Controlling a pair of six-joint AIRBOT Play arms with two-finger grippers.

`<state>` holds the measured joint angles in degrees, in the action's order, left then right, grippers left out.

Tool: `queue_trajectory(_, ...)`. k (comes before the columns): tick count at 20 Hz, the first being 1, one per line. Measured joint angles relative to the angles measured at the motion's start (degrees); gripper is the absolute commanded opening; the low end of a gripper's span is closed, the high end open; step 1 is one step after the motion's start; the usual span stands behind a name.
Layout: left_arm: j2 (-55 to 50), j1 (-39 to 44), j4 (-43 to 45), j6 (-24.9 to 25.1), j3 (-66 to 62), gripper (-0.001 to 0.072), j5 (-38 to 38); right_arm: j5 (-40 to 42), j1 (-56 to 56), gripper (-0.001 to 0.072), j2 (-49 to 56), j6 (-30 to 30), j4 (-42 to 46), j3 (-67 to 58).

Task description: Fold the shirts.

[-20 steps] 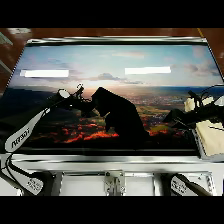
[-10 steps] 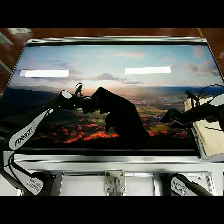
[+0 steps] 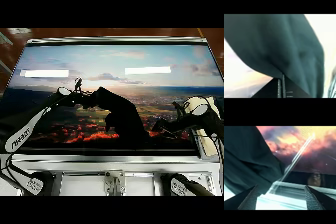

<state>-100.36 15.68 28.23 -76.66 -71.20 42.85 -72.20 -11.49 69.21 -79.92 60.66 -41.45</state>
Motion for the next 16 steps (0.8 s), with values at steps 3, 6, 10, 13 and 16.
queue_trajectory(3,2.5,0.0,0.2,2.4,-0.8,0.0034,0.9,3.9,0.1,0.0695,0.1,-0.3,-1.9,3.3)
queue_trajectory(6,4.8,0.0,0.2,3.4,-1.2,0.0034,1.3,7.0,0.9,0.0695,2.0,-0.2,-5.1,5.3)
queue_trajectory(10,7.3,-0.6,0.4,4.0,-1.4,0.0034,2.9,10.7,5.6,0.0077,6.1,0.8,-8.8,6.1)
queue_trajectory(13,9.8,-2.1,0.5,6.1,-1.7,0.0033,3.8,12.4,8.5,0.0067,7.3,1.6,-9.8,5.6)
queue_trajectory(16,13.1,-4.8,0.6,7.8,-3.1,0.0033,5.6,12.0,9.8,0.0067,7.3,3.2,-9.3,2.4)
